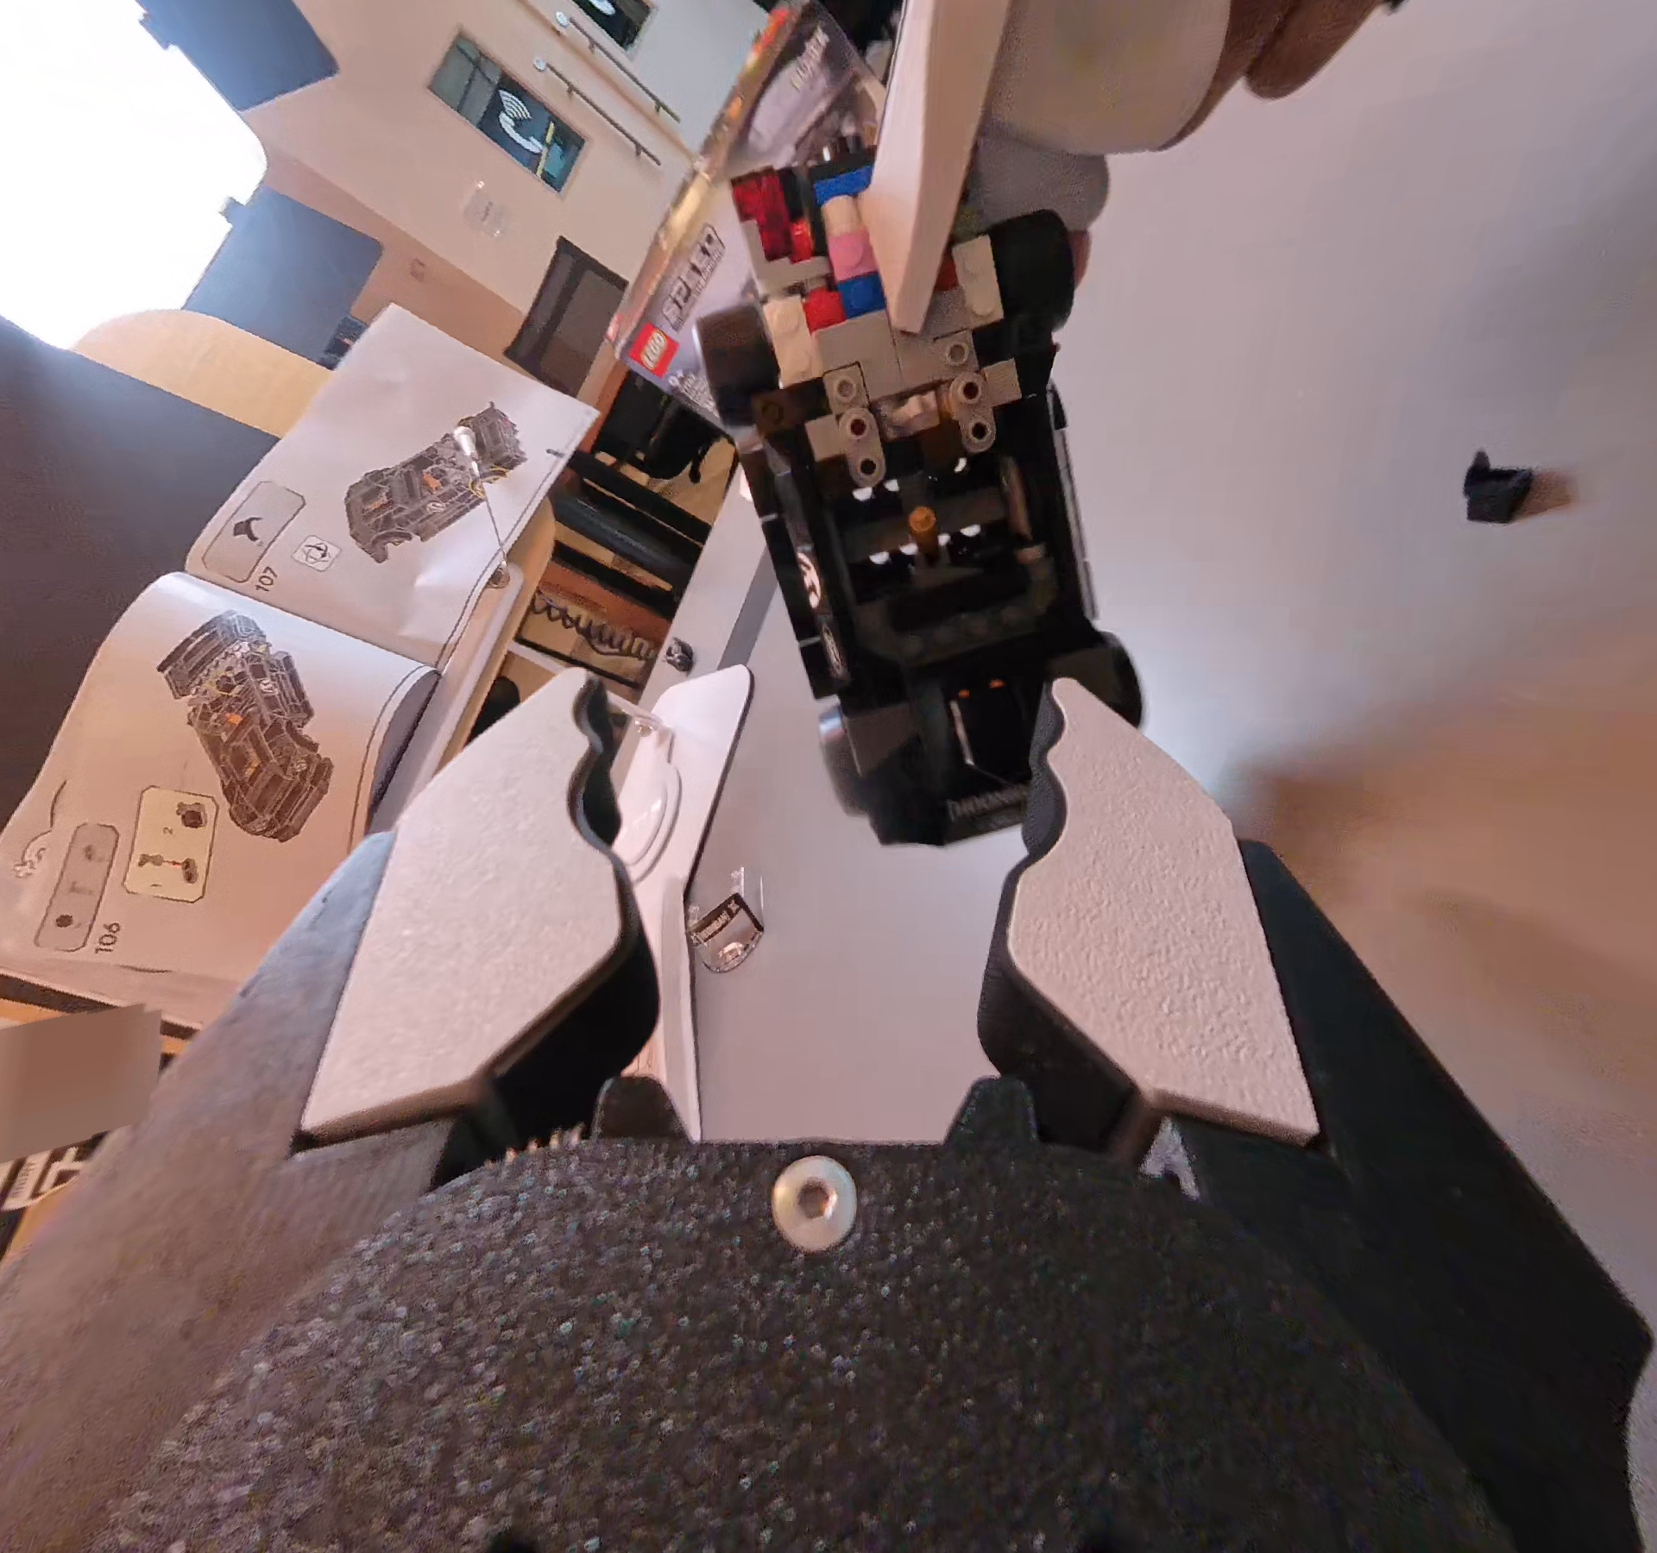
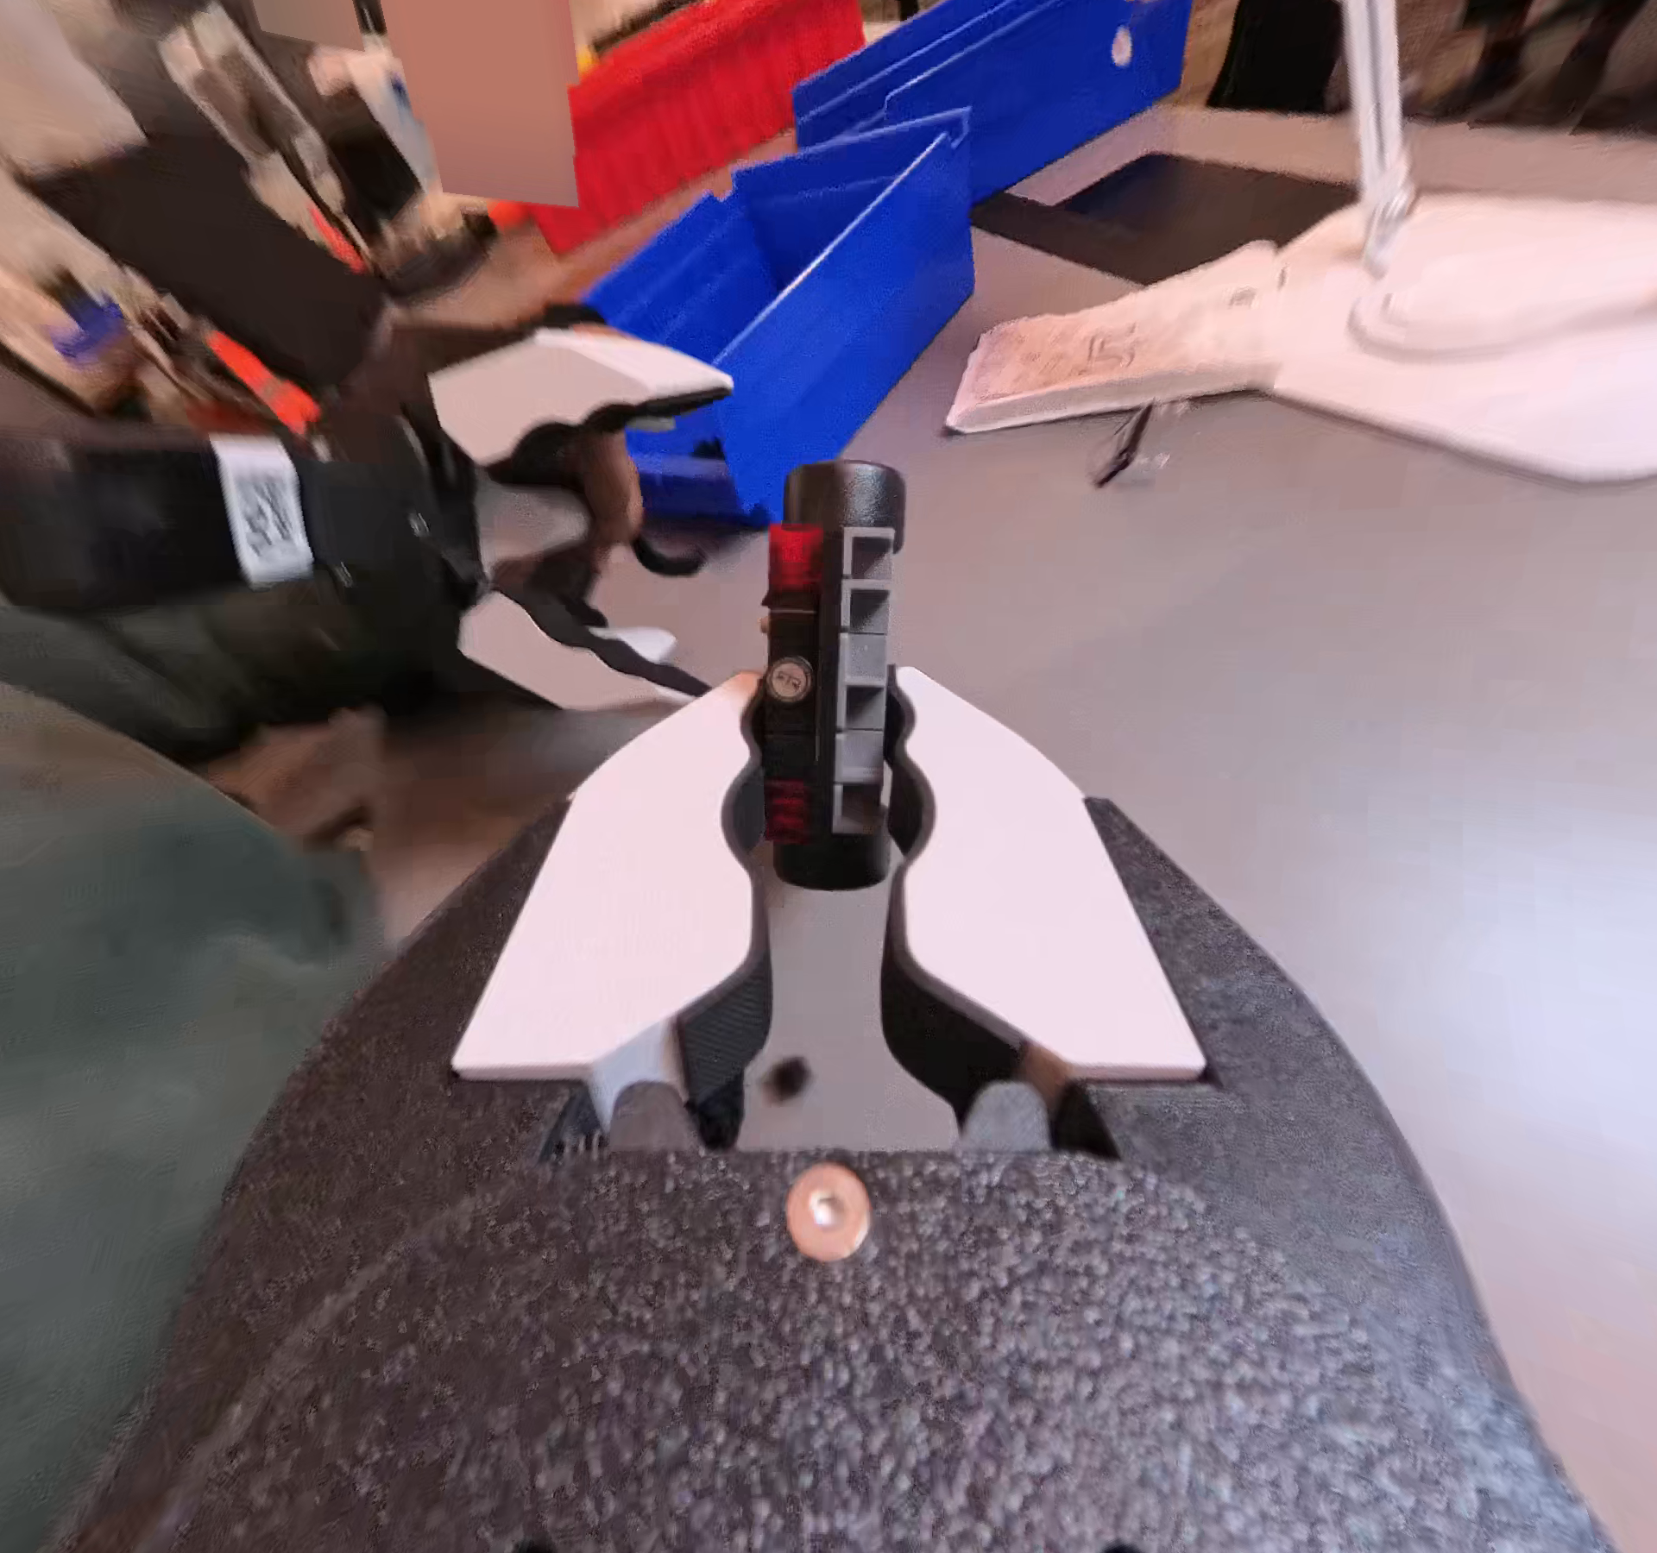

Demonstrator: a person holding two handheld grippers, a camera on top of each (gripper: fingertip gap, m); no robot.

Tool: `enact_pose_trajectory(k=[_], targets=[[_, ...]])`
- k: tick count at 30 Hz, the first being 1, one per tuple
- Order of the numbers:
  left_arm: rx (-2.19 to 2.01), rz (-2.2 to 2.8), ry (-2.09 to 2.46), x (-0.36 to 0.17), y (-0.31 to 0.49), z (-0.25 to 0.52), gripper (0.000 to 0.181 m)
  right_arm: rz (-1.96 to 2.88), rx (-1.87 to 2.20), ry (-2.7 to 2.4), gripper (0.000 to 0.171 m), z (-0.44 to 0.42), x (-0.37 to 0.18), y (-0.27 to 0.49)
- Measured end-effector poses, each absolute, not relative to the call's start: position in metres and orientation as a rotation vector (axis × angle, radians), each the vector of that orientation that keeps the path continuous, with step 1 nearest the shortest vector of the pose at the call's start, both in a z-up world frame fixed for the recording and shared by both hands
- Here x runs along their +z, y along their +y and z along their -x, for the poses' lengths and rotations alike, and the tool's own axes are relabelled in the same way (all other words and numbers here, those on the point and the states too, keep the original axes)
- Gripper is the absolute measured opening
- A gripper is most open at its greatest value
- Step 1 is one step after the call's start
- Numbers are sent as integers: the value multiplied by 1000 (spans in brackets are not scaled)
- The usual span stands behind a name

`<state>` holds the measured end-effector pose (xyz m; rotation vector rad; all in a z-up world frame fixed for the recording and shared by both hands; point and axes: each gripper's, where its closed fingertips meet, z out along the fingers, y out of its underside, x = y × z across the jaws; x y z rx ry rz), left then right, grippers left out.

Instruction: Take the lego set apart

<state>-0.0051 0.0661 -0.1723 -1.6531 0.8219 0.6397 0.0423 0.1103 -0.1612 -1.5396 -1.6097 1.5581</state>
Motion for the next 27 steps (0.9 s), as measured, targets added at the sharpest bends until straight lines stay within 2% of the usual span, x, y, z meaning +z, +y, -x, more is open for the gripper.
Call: enact_pose_trajectory(k=[4,13,19,21,23,27], targets=[[474,1770,811,-194,68,-12,101,1782,1827,-1352,24,-39,-176,101],[-114,2050,546,-216,64,-44,103,2034,1943,-993,23,-29,-198,113],[35,2205,487,-254,66,-25,108,2094,1974,-766,23,-19,-206,125],[51,2223,467,-264,68,-20,103,2104,1980,-762,23,-16,-209,122],[55,2218,468,-266,68,-15,90,2105,1981,-795,23,-15,-211,119],[-19,2222,462,-261,70,-16,97,2107,1962,-851,23,-17,-210,116]])
